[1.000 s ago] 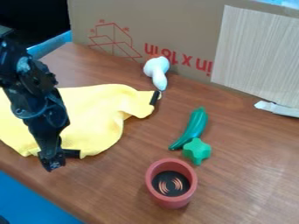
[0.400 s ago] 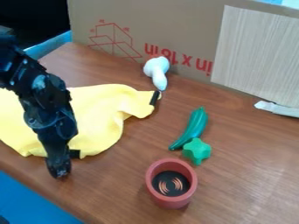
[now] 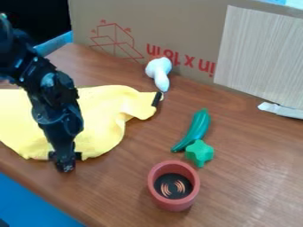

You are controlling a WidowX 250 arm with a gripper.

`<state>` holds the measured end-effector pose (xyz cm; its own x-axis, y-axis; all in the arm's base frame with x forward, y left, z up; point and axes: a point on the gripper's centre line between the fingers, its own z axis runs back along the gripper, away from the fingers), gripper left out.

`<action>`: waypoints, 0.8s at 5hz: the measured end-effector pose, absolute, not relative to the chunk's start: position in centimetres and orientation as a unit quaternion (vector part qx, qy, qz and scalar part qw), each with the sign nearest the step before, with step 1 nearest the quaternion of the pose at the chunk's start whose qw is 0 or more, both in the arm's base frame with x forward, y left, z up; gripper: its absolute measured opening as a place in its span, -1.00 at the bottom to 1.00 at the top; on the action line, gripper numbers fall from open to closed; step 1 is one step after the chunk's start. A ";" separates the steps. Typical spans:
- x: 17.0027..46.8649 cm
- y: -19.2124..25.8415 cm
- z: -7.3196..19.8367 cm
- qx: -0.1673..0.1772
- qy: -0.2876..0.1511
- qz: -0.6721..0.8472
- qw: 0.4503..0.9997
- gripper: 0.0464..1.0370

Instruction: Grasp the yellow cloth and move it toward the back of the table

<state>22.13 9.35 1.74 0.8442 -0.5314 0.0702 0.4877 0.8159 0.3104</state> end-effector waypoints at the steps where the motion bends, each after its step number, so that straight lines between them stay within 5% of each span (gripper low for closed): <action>1: 22.8 9.6 1.6 0.142 -0.075 -0.263 0.951 0.23; 3: 22.7 9.4 1.5 0.135 -0.078 -0.267 0.951 -0.76; 4: 21.8 9.3 2.1 0.120 -0.079 -0.273 0.951 -0.94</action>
<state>21.79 9.31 2.14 0.8382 -0.5388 0.0848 0.5009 0.8220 0.2710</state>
